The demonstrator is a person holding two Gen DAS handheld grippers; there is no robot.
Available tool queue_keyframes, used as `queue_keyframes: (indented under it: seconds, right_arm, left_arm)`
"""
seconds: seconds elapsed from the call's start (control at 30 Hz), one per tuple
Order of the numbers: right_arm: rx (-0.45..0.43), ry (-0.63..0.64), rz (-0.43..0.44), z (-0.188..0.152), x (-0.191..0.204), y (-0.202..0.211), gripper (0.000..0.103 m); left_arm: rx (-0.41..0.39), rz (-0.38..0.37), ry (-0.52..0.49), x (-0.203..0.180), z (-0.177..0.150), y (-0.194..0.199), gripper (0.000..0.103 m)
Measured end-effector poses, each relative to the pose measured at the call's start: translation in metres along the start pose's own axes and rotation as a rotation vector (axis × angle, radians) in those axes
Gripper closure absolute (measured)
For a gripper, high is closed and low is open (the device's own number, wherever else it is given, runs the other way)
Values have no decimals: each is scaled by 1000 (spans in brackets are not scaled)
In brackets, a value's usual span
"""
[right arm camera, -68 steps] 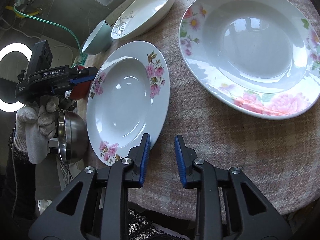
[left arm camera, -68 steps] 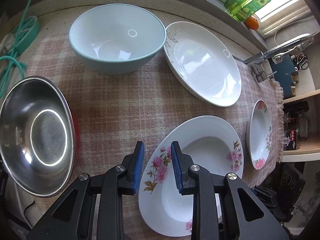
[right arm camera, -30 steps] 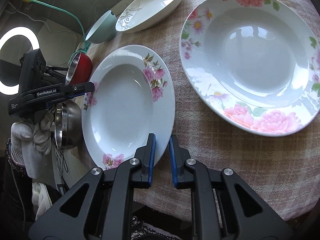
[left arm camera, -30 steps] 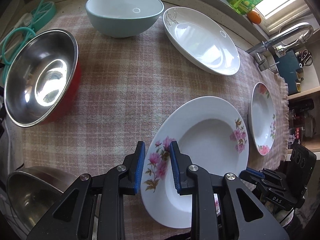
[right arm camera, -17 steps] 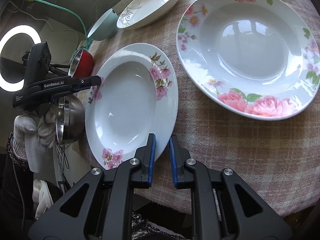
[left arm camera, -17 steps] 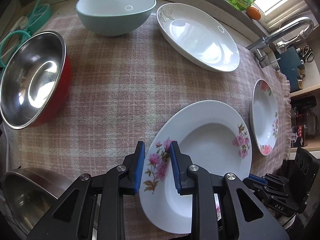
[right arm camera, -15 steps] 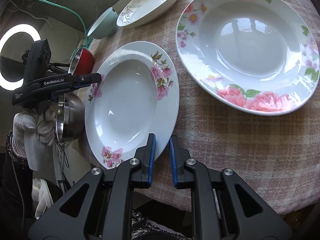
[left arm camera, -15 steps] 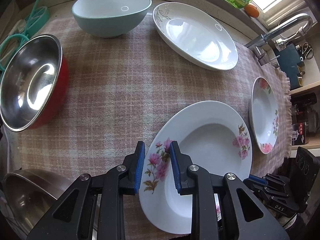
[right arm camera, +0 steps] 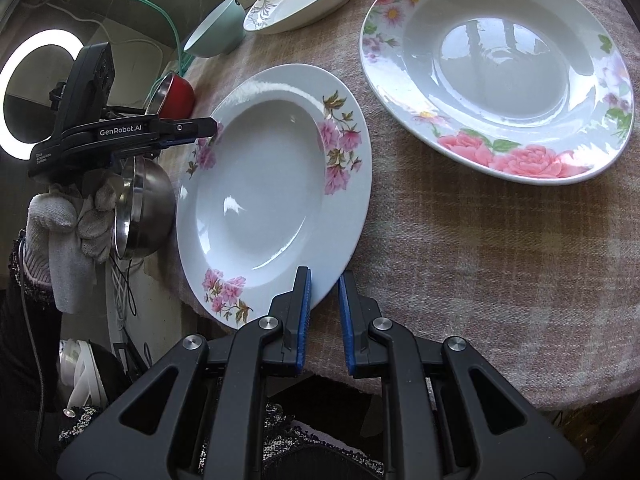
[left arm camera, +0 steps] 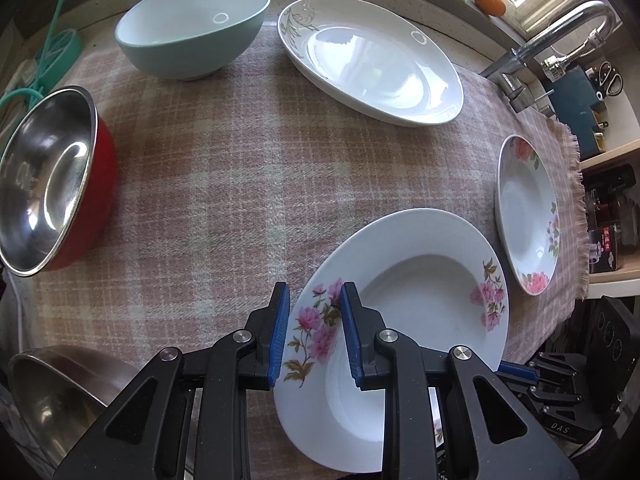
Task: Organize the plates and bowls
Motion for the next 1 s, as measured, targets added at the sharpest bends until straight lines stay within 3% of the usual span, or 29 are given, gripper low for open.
queue_keyframes:
  seconds: [0.53,0.9,0.97,1.0]
  right_arm:
    - [60,70,18,-18,12,-6,88]
    - [19,88,-19,-9,6,8,87]
    - [1,87,-36,-5,1,14,82]
    - [-6,90,-45,-4,0,16,75]
  left_arm:
    - [-4,5,-21,-7,4,-1,79]
    - [-22,15,-1,-2,3,4,79]
    - [-31,24,0,-2,4,7,79]
    - [-36,23,4,-2,5,8,79]
Point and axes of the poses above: each gripper's, at about its wrist camera, not at the fingertips, and y roughly against the way its jaws point, x to its left, z to its top, the point moved 8 cm from there along -y, roughly the way its jaws point
